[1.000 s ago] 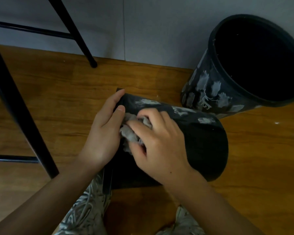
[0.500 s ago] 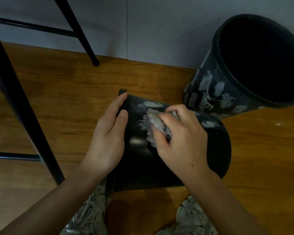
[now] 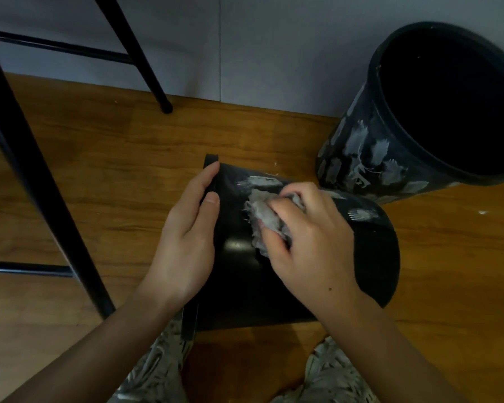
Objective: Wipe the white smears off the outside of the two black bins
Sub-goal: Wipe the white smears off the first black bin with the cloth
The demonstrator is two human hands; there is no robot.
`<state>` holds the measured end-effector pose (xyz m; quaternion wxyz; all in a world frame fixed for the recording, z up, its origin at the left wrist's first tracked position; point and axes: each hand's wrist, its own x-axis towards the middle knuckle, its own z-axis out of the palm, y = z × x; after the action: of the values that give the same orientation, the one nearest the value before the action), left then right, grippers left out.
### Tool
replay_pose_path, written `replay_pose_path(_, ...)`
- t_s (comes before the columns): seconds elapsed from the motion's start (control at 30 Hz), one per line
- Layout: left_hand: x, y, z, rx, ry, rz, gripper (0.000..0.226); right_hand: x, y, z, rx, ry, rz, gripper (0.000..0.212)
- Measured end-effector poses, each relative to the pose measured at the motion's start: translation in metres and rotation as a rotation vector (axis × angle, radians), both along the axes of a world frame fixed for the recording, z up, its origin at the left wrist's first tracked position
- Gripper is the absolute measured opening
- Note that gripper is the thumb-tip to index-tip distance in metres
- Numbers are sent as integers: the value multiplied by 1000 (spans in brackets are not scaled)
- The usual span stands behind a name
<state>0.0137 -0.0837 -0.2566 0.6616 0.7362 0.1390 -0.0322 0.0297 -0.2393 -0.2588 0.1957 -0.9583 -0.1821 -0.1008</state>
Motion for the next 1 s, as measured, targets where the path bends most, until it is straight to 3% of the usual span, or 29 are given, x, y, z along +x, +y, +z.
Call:
replay_pose_path(0.2, 4, 3, -1, 54, 5, -15, 39, 13, 28, 3, 10, -2, 143, 29)
replay_pose_path(0.47, 1, 3, -3, 5, 3, -9, 39, -4, -16, 0, -58, 50, -72, 21)
replay_pose_path(0.73, 6, 3, -3, 39, 6, -14, 39, 12, 34, 8, 22, 53, 139, 21)
replay_pose_path(1.0, 1, 3, -4, -8, 8, -5, 39, 5, -16, 2, -44, 89, -42, 18)
